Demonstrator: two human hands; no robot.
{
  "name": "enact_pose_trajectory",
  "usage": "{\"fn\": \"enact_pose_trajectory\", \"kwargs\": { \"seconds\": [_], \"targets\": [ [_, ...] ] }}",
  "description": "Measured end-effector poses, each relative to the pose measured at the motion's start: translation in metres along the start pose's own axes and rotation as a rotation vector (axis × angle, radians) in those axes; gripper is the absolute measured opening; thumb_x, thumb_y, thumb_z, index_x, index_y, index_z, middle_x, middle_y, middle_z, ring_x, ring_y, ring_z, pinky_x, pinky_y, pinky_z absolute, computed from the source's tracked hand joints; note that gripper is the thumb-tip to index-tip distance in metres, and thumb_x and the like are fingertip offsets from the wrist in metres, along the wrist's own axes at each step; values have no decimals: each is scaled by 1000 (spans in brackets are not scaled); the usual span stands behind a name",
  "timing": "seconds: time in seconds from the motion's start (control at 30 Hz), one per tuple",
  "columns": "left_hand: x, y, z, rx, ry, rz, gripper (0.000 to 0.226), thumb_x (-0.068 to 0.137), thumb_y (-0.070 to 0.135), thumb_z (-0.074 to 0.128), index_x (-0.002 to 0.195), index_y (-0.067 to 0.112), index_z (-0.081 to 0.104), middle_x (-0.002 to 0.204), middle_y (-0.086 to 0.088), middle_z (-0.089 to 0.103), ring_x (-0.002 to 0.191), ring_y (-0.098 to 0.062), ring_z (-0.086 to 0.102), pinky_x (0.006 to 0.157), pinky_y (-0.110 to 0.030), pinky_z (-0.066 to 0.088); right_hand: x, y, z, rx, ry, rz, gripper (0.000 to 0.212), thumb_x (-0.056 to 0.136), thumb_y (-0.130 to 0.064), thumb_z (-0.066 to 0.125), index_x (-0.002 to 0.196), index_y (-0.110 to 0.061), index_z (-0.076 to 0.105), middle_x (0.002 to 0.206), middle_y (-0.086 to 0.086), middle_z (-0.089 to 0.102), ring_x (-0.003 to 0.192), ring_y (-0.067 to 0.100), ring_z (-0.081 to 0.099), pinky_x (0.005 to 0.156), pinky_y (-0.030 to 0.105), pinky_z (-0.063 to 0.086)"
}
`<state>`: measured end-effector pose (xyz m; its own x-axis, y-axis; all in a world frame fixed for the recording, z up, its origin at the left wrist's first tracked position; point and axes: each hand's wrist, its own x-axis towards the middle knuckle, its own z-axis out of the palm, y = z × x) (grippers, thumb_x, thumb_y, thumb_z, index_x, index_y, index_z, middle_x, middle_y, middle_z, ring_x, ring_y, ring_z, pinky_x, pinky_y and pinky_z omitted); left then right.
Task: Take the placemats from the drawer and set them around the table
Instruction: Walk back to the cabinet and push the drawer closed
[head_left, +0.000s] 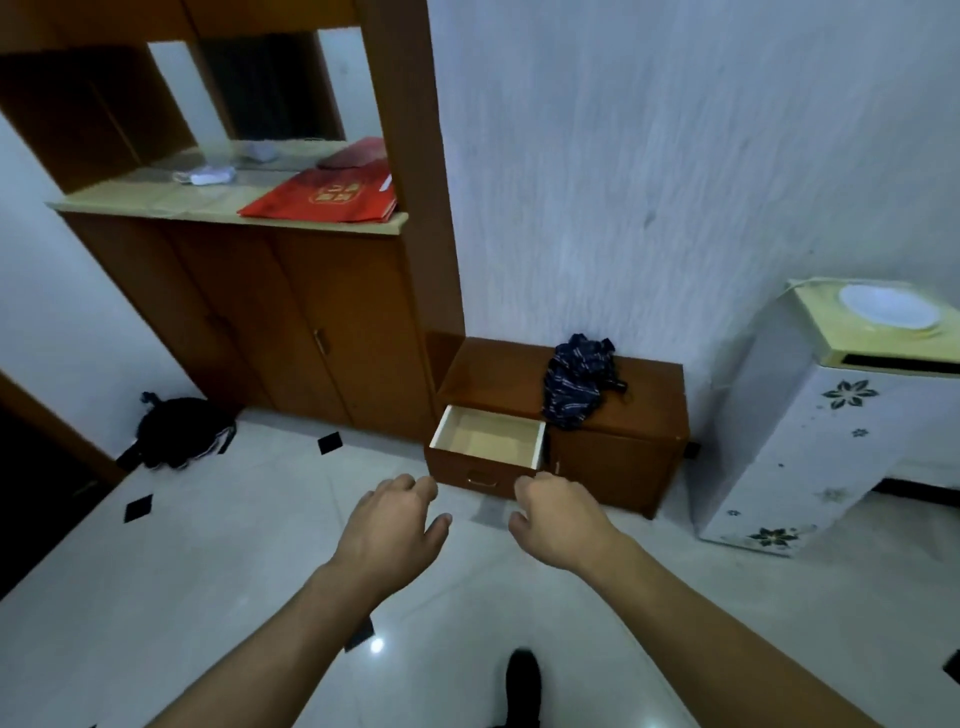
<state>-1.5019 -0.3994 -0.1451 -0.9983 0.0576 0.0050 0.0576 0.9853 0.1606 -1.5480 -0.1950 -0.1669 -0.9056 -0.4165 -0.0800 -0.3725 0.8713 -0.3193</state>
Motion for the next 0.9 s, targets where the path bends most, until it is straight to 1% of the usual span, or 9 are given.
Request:
{"fn": "enact_pose_trajectory", "kwargs": {
  "seconds": [0.13, 0.27, 0.4, 0.47, 0.6, 0.67, 0.77, 0.83, 0.9],
  "targets": [
    [88, -37, 13, 9, -28, 16, 41, 95, 47, 47, 125, 21, 53, 116, -1, 61, 101, -17, 56, 82, -28, 45, 104, 13, 14, 48, 23, -18, 20, 89, -35, 51, 92, -16, 55, 95, 8, 62, 84, 28, 61, 63, 32, 40],
    [173, -79, 23, -8, -59, 1, 40, 95, 45, 48, 126, 20, 53, 115, -2, 61, 102, -19, 55, 83, -29, 45, 202, 18, 23, 60, -38, -23, 23, 89, -34, 50, 97, -14, 58, 96, 9, 62, 85, 28, 61, 65, 32, 41],
    [246, -115, 35, -39, -42, 32, 37, 94, 43, 49, 122, 19, 56, 112, -3, 62, 100, -20, 56, 84, -31, 44, 273, 24, 29, 60, -40, 2, 24, 90, -34, 51, 102, -14, 58, 98, 9, 61, 85, 28, 61, 63, 30, 38],
    [279, -132, 45, -33, -46, 60, 36, 94, 42, 48, 121, 19, 56, 111, -2, 62, 100, -20, 55, 85, -31, 43, 299, 28, 33, 63, -53, 44, 25, 91, -34, 50, 104, -14, 57, 100, 9, 61, 88, 28, 60, 65, 31, 39],
    [351, -172, 82, -71, -86, 188, 31, 92, 38, 52, 114, 18, 59, 108, -3, 62, 101, -23, 53, 84, -34, 45, 351, 37, 57, 90, -34, 190, 22, 92, -32, 48, 102, -12, 54, 101, 11, 59, 92, 31, 58, 67, 32, 38],
    [376, -186, 103, -62, -112, 256, 28, 91, 36, 53, 110, 17, 61, 107, -2, 61, 101, -22, 53, 84, -34, 46, 365, 41, 71, 128, 20, 265, 19, 91, -30, 48, 95, -12, 54, 95, 10, 59, 88, 30, 57, 67, 33, 41],
    [413, -210, 144, -24, -194, 368, 26, 90, 33, 56, 108, 17, 63, 108, -2, 63, 100, -21, 54, 83, -32, 47, 386, 49, 106, 178, 140, 400, 15, 90, -27, 51, 85, -13, 54, 84, 5, 55, 76, 27, 56, 62, 35, 46],
    [430, -220, 166, 12, -245, 397, 22, 86, 30, 60, 104, 18, 64, 101, -2, 63, 93, -22, 55, 78, -33, 48, 395, 55, 129, 198, 180, 456, 12, 87, -24, 55, 89, -12, 58, 80, 5, 57, 72, 26, 56, 58, 36, 47],
    [446, -227, 193, 7, -268, 424, 15, 79, 23, 67, 92, 17, 64, 88, -3, 63, 80, -22, 55, 68, -33, 46, 407, 65, 159, 202, 167, 495, 12, 85, -23, 56, 88, -11, 59, 80, 5, 59, 71, 25, 56, 56, 36, 48]
  ]
}}
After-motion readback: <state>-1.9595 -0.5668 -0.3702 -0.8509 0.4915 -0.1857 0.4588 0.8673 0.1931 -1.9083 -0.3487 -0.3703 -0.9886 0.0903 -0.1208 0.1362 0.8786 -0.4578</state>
